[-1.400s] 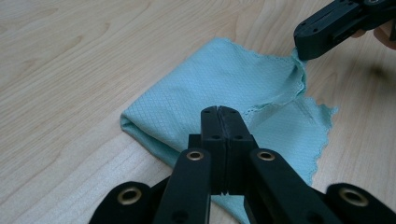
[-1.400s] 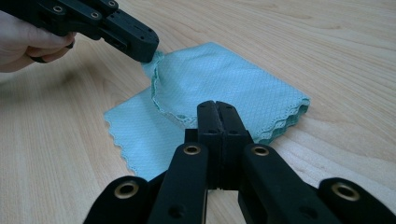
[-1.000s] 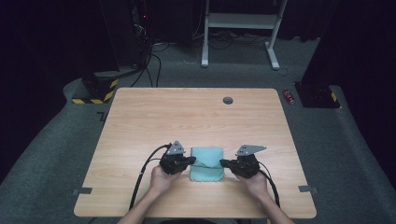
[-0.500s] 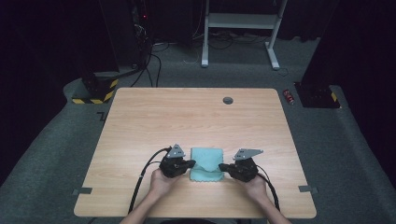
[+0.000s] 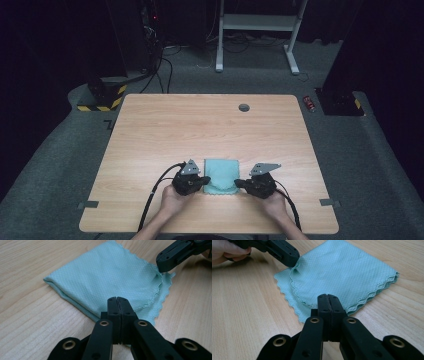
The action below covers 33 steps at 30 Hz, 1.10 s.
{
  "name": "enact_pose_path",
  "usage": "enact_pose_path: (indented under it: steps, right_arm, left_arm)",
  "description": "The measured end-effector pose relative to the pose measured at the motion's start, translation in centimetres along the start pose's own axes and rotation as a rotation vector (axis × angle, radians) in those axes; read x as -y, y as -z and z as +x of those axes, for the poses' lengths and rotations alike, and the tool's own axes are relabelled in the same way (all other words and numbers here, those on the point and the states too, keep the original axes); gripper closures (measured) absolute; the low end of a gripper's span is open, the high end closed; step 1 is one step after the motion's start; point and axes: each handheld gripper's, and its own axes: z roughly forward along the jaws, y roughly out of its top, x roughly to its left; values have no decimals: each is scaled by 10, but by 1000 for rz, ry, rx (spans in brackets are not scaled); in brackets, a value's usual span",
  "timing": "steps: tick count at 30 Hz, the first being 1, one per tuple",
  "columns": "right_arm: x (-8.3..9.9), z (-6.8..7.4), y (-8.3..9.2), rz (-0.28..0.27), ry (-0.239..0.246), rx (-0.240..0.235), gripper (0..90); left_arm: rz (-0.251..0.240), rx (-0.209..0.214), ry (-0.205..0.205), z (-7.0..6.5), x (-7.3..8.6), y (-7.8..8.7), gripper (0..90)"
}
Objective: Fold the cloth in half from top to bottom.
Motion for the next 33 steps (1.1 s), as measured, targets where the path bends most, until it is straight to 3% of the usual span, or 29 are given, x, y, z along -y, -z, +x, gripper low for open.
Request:
enact_pose_path:
  steps: [18, 21, 25, 29, 33]
  right_arm:
    - [9, 8, 0, 23, 12, -5, 894]
    - [9, 6, 2, 14, -13, -19, 831]
    - [5, 3, 8, -44, -54, -33, 788]
    - [-3, 3, 8, -70, -51, -5, 789]
    - [-8, 6, -3, -28, -16, 39, 784]
  left_arm:
    - [6, 14, 8, -6, 12, 3, 877]
    - [-6, 31, 28, -6, 12, 4, 763]
    - [-52, -13, 50, -4, 6, 9, 562]
    - [-58, -62, 66, 0, -3, 3, 519]
    - [-7, -85, 47, -2, -4, -6, 516]
